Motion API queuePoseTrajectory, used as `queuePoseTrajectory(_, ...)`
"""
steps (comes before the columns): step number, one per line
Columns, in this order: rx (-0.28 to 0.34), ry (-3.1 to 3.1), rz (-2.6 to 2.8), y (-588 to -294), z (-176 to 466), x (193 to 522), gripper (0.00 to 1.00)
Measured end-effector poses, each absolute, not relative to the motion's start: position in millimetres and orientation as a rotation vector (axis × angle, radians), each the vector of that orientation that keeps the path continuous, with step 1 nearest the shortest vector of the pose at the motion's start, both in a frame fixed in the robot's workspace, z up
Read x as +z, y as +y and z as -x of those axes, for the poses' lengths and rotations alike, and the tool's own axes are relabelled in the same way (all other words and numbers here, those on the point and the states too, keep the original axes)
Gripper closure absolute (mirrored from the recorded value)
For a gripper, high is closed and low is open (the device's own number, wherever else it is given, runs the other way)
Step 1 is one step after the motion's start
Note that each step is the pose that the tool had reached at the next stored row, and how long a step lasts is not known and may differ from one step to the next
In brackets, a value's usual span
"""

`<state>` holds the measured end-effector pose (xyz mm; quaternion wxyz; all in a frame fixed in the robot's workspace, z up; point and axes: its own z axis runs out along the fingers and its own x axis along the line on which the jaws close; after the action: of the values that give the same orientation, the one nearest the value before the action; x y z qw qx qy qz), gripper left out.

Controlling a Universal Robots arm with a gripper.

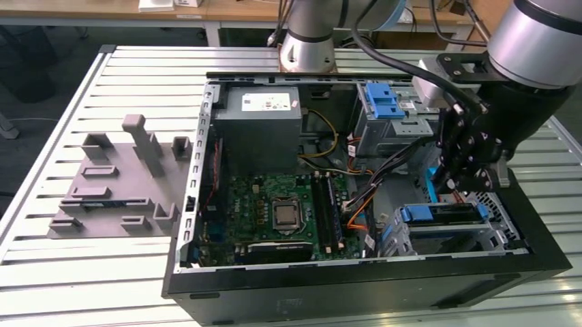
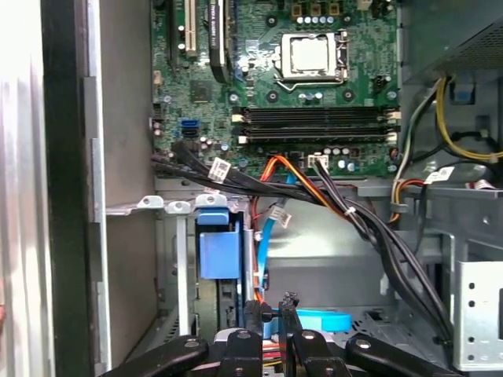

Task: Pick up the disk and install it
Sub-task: 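Insert the second disk wire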

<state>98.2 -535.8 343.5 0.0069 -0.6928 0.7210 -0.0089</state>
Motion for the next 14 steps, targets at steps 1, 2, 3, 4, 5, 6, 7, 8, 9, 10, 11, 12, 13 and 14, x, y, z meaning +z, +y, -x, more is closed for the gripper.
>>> queuePoseTrajectory(1,-0.021,2.253,2.164,-535.8,-98.1,343.5,0.77)
queuePoseTrajectory(2,-0.015,2.250,2.162,-535.8,-98.1,343.5,0.78)
queuePoseTrajectory(3,-0.010,2.248,2.159,-535.8,-98.1,343.5,0.78)
queuePoseTrajectory(4,-0.007,2.246,2.158,-535.8,-98.2,343.5,0.84)
queuePoseTrajectory(5,-0.006,2.246,2.158,-535.9,-98.1,343.5,0.84)
queuePoseTrajectory(6,-0.005,2.246,2.157,-536.0,-98.2,343.4,0.84)
queuePoseTrajectory(7,-0.005,2.246,2.157,-536.0,-98.2,343.4,0.84)
queuePoseTrajectory(8,-0.005,2.246,2.157,-536.0,-98.2,343.4,0.84)
queuePoseTrajectory(9,-0.006,2.246,2.157,-536.1,-98.2,343.4,0.84)
queuePoseTrajectory(10,-0.006,2.246,2.157,-536.1,-98.2,343.4,0.84)
queuePoseTrajectory(11,-0.006,2.246,2.157,-536.1,-98.2,343.4,0.84)
queuePoseTrajectory(12,-0.006,2.246,2.158,-536.2,-98.2,343.4,0.84)
queuePoseTrajectory(13,-0.006,2.246,2.158,-536.2,-98.2,343.3,0.84)
queuePoseTrajectory(14,-0.005,2.246,2.157,-536.4,-98.2,343.0,0.84)
